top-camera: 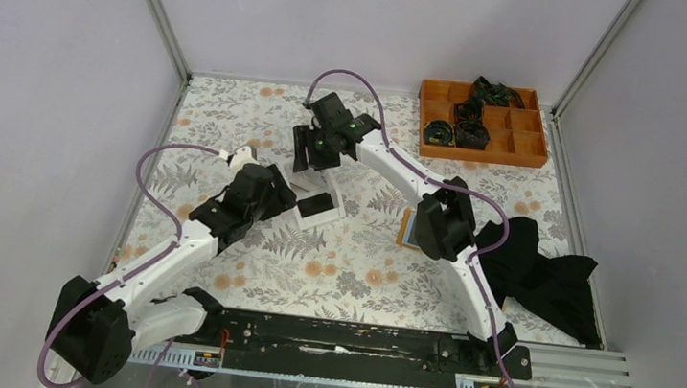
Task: Put the credit cards into the card holder
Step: Pick up the credit card from the storage box.
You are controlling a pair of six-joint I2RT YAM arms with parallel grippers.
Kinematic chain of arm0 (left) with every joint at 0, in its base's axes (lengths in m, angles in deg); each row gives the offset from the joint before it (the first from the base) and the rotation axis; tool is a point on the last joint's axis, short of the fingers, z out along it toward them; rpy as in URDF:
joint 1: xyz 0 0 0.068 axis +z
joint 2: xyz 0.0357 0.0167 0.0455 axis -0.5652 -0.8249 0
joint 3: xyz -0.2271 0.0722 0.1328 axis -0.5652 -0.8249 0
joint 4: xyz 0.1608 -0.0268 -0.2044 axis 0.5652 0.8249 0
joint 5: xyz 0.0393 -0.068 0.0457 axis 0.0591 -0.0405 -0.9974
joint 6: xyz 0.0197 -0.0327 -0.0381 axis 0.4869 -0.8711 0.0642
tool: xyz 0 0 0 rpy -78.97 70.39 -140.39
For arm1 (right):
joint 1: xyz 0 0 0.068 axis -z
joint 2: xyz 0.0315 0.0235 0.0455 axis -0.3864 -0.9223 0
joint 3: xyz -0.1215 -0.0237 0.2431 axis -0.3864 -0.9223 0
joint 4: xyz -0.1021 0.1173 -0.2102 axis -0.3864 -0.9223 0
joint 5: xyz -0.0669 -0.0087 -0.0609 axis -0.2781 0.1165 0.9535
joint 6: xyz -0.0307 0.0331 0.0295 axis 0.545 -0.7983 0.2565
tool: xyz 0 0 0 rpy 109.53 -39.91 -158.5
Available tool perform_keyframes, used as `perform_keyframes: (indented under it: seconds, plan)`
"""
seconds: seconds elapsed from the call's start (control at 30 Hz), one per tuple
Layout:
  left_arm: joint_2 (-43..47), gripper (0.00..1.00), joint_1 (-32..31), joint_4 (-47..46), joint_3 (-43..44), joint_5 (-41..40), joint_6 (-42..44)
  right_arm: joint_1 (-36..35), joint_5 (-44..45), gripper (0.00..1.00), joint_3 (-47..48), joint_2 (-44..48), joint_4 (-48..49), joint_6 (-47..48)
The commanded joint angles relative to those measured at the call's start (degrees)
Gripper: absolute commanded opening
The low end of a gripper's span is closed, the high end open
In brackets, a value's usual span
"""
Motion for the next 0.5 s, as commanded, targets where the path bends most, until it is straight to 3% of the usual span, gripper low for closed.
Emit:
perform_keyframes:
  seconds: [0.0,0.17,0.37,0.47]
  plan:
    - [1.4,0.69,0.7,-1.4,-0.6,-1.1,1.1,-0.5,-1.1,0.65,2.5,-2.2,-1.0,-1.0]
    - [1.8,0.69,1.1,-1.4,-0.7,-0.9,1.8,-0.3,-0.9,0.64,1.2,-2.5,-0.5,-1.5]
    - [2.4,0.69,1.8,-1.4,-1.1,-0.4,2.3,-0.3,-2.4,0.44,-0.2,-2.1,0.1,-2.5]
    - [2.5,0.69,2.0,-1.5,-1.2,-0.2,2.4,-0.3,-2.4,0.4,-2.0,-0.5,1.0,-3.0]
